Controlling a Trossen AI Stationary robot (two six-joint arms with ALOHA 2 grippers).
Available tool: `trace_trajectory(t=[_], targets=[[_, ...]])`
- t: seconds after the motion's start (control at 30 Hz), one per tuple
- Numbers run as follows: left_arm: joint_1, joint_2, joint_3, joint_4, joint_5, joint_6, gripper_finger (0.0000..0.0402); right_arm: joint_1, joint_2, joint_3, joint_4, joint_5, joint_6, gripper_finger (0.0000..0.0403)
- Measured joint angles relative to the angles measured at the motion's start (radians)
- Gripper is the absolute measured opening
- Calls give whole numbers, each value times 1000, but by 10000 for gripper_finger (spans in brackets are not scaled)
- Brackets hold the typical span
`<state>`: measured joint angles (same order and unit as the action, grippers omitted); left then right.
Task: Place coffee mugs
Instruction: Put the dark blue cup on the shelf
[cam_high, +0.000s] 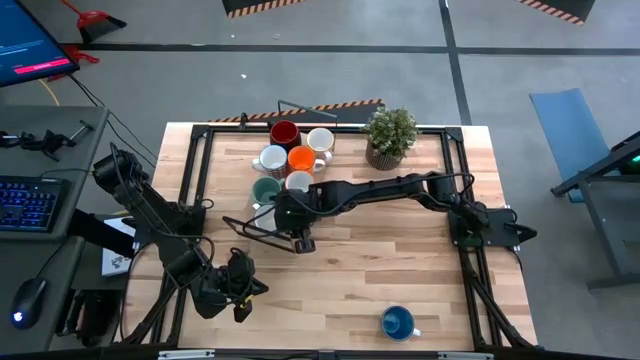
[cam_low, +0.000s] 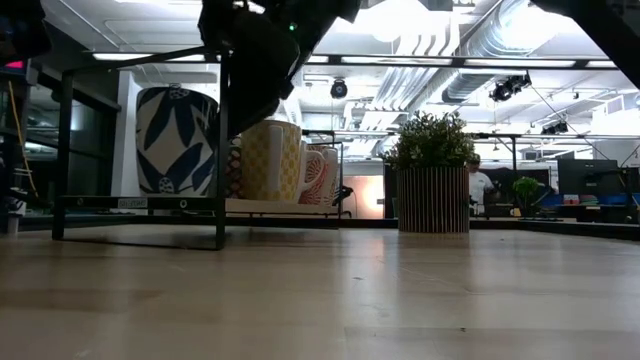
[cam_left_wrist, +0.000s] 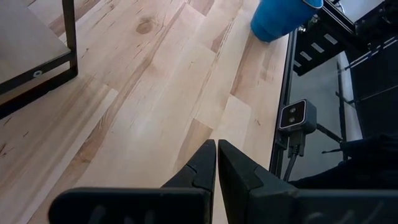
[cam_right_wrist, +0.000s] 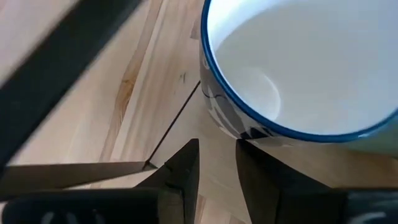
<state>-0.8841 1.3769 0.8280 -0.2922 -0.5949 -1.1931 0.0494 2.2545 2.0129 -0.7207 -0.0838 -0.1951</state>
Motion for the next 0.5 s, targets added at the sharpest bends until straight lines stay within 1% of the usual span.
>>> trace_trajectory(t=[0.2, 0.5], targets=[[0, 0, 0, 6, 0, -2, 7, 0, 30, 4, 24, 5, -15, 94], [0, 0, 0, 6, 0, -7, 7, -12, 35, 4, 90, -17, -35, 94]])
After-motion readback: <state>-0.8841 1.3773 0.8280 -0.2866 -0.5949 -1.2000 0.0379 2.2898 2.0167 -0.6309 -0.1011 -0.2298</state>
